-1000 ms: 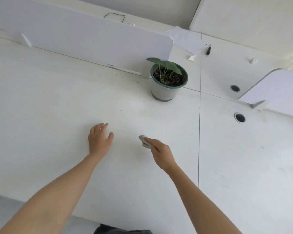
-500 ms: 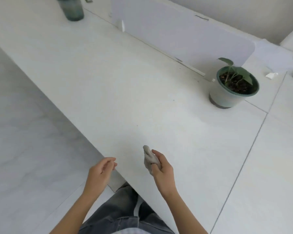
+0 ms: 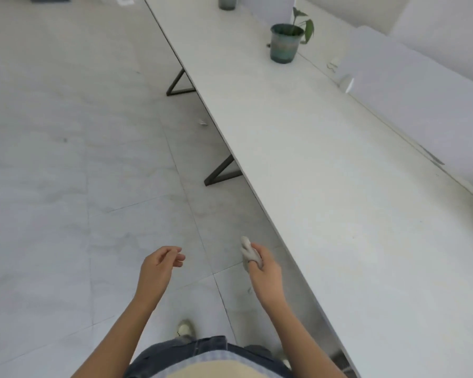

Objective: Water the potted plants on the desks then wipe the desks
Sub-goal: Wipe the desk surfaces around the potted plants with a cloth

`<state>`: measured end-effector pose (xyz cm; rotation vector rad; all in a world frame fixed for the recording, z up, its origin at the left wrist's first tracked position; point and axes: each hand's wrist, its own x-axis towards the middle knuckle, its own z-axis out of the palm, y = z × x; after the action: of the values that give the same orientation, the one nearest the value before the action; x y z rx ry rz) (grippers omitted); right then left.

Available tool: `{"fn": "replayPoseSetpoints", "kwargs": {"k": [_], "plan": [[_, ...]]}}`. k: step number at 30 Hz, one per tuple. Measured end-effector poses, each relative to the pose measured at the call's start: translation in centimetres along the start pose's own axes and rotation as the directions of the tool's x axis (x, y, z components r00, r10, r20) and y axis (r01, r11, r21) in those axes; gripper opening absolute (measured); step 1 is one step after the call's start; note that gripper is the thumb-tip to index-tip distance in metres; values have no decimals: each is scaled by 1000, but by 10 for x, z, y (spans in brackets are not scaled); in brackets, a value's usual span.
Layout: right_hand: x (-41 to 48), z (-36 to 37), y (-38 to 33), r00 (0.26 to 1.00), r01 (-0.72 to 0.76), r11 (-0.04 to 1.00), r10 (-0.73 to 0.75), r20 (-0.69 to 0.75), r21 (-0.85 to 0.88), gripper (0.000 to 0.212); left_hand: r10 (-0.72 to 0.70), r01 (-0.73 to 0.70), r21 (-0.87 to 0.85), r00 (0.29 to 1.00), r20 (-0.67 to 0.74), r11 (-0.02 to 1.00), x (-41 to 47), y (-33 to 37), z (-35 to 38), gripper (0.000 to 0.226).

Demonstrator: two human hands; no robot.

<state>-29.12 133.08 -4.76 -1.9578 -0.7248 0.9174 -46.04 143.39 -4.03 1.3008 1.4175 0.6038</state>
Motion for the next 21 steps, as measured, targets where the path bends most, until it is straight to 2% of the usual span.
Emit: {"fn": "replayPoseSetpoints", "kwargs": {"k": [3,5,11,14,17,21], "plan": [[18,58,-21,999,22,1000,-22,42,-1,35,14,-19,-59,996,-87,998,36,2,-50,21],[25,84,-35,996,17,999,-13,85,-37,35,-50,40,-81,991,-123,996,49,-5,-75,22],[62,122,-70,995,-17,986,33,98,-165,32,-223,218,-68,971,-85,974,72,-42,-101,23],[92,138,-86,989,2,975,32,148,-224,35,-247,239,-78,962,-117,968,106,-36,-113,23],[135,150,-109,984,39,979,-3,175,-201,33,-234,215,-123,956,-175,969,148,-22,-120,22],[214,158,-150,987,69,989,-49,154,-130,32,-226,213,-89,959,-171,973,218,10,-110,22]]}}
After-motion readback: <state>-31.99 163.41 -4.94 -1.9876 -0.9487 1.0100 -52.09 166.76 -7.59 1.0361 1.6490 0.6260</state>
